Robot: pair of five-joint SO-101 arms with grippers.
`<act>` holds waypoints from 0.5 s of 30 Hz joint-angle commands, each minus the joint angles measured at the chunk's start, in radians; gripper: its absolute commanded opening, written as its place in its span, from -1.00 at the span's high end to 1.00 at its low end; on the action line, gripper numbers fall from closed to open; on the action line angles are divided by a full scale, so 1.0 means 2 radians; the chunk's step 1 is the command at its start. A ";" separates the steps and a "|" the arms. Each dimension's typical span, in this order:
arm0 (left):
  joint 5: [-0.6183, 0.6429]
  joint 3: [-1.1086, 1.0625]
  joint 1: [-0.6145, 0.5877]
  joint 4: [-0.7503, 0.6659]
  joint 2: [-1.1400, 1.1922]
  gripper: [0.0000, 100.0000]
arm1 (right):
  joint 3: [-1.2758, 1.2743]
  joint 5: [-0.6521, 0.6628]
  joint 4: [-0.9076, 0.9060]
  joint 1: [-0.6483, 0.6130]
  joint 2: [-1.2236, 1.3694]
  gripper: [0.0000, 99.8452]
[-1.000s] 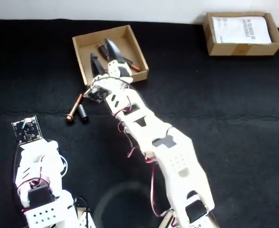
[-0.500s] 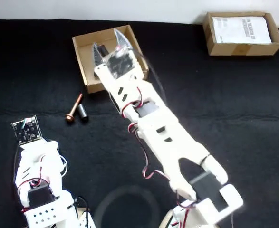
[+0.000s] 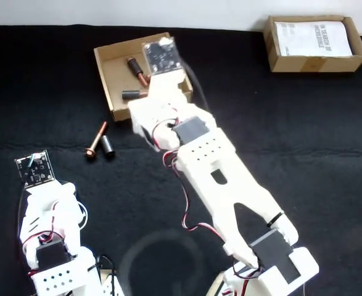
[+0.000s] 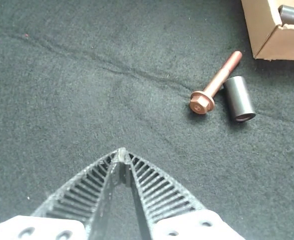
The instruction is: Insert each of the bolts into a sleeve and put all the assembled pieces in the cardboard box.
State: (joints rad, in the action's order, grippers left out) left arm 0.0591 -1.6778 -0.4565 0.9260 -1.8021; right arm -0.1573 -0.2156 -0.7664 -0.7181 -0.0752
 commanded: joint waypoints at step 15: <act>-0.005 -0.009 -0.001 -0.007 -0.001 0.98 | 0.234 0.103 -0.168 -0.052 0.216 0.59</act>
State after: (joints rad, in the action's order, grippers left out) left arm 0.0591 -1.6778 -0.4565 0.9260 -1.8021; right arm 0.1680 -0.0591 -1.0902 -0.8040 0.2839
